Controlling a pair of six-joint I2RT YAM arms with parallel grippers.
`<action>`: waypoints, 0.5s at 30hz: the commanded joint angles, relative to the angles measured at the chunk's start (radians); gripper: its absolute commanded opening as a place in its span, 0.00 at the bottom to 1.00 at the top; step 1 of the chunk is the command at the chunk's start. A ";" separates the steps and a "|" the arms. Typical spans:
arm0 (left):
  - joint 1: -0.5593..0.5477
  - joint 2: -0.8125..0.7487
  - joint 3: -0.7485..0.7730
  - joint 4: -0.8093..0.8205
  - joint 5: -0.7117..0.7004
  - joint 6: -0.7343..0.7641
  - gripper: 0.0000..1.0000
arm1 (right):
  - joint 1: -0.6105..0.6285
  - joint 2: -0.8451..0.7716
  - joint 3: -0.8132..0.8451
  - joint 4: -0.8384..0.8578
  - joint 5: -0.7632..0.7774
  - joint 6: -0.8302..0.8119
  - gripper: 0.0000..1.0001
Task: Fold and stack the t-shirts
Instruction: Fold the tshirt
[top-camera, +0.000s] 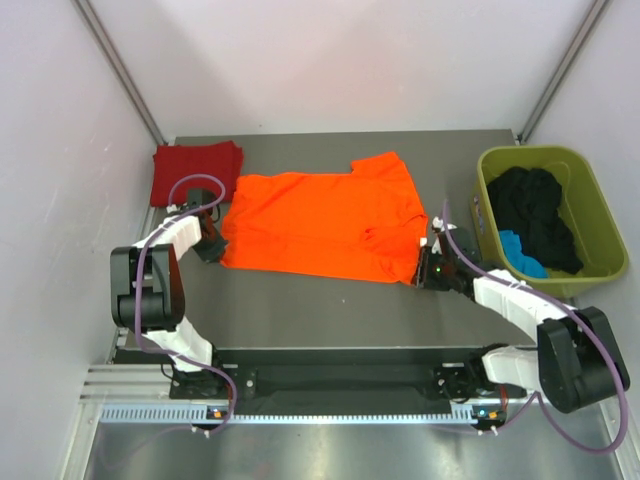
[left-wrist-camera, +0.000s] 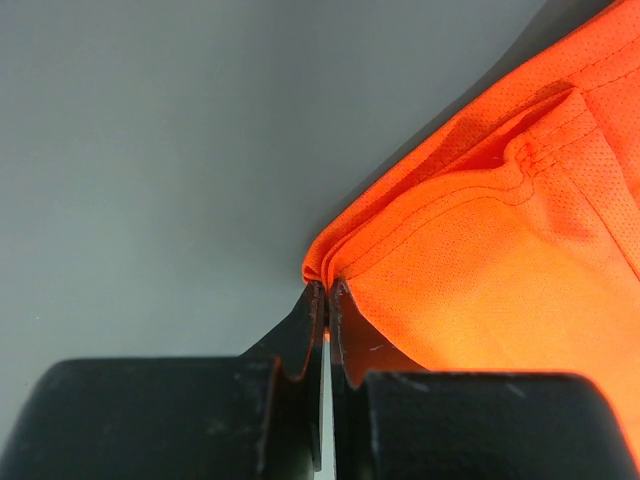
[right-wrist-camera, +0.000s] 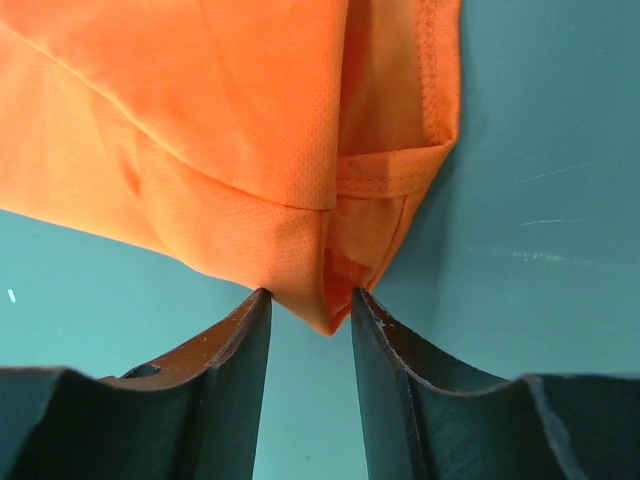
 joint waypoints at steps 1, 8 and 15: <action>0.002 0.007 0.031 0.002 -0.014 0.005 0.00 | 0.003 0.010 0.009 0.058 0.021 -0.020 0.39; 0.002 0.011 0.038 -0.004 -0.018 0.000 0.00 | 0.004 0.015 0.012 0.058 0.017 -0.029 0.20; 0.002 0.012 0.060 -0.056 -0.075 0.005 0.00 | 0.003 -0.001 0.062 -0.114 0.072 0.034 0.00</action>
